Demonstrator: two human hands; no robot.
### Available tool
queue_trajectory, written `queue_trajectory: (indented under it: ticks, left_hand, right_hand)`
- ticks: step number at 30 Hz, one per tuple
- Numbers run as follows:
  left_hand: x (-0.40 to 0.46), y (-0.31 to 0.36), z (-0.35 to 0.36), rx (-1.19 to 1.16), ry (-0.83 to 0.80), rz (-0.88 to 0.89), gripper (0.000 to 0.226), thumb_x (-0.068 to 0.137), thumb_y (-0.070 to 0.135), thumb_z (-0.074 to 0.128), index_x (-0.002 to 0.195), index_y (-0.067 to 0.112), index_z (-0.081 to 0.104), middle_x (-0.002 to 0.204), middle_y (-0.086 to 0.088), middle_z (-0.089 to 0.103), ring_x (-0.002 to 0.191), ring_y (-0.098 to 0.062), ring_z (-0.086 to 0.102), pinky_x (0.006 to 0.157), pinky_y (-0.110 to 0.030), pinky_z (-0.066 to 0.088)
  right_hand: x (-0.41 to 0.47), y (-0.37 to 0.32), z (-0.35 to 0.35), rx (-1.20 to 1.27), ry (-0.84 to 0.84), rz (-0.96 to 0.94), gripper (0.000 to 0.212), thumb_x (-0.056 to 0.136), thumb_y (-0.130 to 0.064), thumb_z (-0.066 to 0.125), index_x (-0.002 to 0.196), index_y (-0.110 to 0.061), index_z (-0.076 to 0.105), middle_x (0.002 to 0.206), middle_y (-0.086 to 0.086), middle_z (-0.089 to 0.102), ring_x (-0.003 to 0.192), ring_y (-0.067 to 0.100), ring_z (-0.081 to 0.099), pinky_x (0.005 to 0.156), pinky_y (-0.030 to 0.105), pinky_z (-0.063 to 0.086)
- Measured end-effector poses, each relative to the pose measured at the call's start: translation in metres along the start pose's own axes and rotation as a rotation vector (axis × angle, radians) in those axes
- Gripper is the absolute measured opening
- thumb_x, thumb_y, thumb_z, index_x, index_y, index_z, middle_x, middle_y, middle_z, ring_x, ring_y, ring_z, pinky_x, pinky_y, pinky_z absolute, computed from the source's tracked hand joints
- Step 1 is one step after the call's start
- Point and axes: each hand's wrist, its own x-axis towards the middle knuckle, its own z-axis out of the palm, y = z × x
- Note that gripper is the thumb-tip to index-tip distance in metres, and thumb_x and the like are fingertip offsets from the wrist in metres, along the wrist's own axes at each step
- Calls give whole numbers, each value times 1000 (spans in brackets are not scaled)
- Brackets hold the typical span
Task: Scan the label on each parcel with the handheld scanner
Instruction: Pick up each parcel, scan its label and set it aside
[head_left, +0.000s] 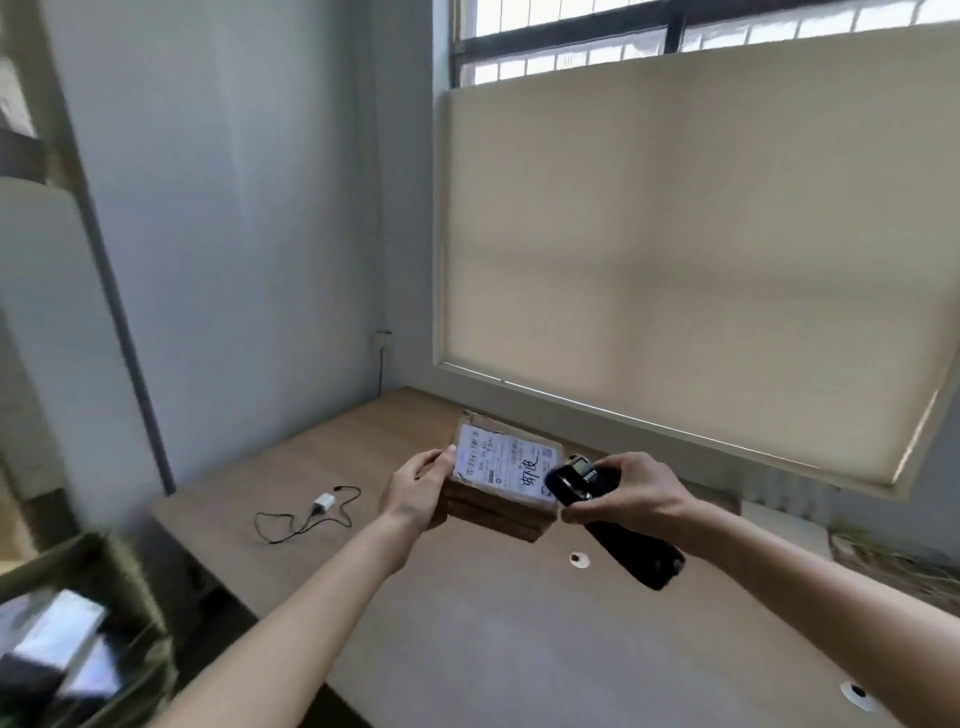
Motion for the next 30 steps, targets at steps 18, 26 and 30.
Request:
queue_trajectory:
  ticks: [18,26,30]
  left_hand:
    - [-45,-105,-504,-210,519,-195,66,70,36,86,127,27,55,115,-15,71,102,-33,71,73,-46,62]
    - [-21,-191,-612,-152,698,-355,50,77,19,86,115,20,54,117,-13,66,96,-29,71,68,-43,63]
    - [3,-248,-636,-146,691,-437,51,77,17,86,117,17,54,118,-9,64,95,-24,72,65,-37,62]
  right_hand:
    - [50,-374,402,269,-638,-442,21,65,-32,96,80,-27,81,75,-3,78,67,12,74,60,21,55]
    - [96,-441,577,97,-846,-460,37,62,-33,100,88,-16,81,82,4,78,75,18,74,73,33,61]
    - [118,-434,651,-57,-884,-460,44,58,-44,99,87,-19,77,81,-2,76,74,13,72,63,25,58]
